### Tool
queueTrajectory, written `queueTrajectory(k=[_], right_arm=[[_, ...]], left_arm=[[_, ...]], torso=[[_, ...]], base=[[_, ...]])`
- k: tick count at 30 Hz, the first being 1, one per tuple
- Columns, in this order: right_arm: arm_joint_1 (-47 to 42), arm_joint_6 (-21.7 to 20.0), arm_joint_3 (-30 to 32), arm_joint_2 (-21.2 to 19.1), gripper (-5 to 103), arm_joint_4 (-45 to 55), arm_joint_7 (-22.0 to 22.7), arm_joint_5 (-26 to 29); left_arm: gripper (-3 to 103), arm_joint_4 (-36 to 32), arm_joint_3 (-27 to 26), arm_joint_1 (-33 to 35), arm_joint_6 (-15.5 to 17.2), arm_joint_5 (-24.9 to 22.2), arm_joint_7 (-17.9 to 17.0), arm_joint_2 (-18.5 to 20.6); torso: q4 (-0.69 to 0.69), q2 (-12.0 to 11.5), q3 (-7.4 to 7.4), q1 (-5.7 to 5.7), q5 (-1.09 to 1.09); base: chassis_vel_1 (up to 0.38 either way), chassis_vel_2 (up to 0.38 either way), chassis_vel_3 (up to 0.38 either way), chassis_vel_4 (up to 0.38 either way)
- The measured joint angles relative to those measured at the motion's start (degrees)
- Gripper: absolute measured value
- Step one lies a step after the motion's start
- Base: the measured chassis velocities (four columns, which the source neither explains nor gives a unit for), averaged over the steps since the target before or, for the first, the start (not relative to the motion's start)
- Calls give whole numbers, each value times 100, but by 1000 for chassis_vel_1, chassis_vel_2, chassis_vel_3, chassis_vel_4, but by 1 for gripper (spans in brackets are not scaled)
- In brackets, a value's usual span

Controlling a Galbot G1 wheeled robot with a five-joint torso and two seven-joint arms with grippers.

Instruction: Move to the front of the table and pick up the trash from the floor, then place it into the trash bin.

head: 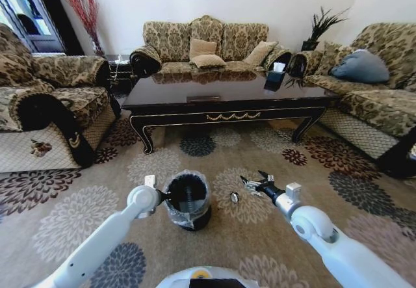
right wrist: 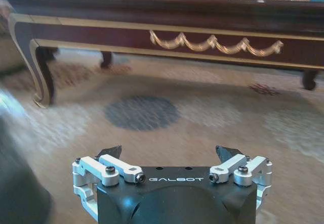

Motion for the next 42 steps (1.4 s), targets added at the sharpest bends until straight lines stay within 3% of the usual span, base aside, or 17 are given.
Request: queueTrajectory(k=[8, 12, 16, 21, 28, 42], right_arm=[[235, 388, -379, 235, 97, -1085, -205, -927], [830, 951, -872, 392, 96, -2326, -413, -2087], [1297, 1254, -1160, 519, 96, -3005, -482, -2502], [1848, 1517, -1502, 650, 95, -3877, -585, -2665], [2277, 1628, -1722, 859, 93, -4832, -696, -2489], [2727, 1823, -1708, 1194, 86, -5863, -847, -2210]], left_arm=[[0, 43, -193, -22, 0, -111, 11, 73], [0, 17, -199, -1, 0, -125, 1, 76], [0, -125, -212, 25, 0, -197, -16, 99], [0, -222, -219, 46, -1, -270, -64, 146], [0, -210, -227, 24, -1, -325, -104, 219], [0, -165, -208, -19, -1, -337, -158, 215]], torso=[[-1, 0, 0, 0, 0], [-1, 0, 0, 0, 1], [2, 0, 0, 0, 2], [1, 0, 0, 0, 1], [-1, 0, 0, 0, 1], [0, 0, 0, 0, 1]], base=[[0, 0, 0, 0], [0, 0, 0, 0], [0, 0, 0, 0], [0, 0, 0, 0], [0, 0, 0, 0], [0, 0, 0, 0]])
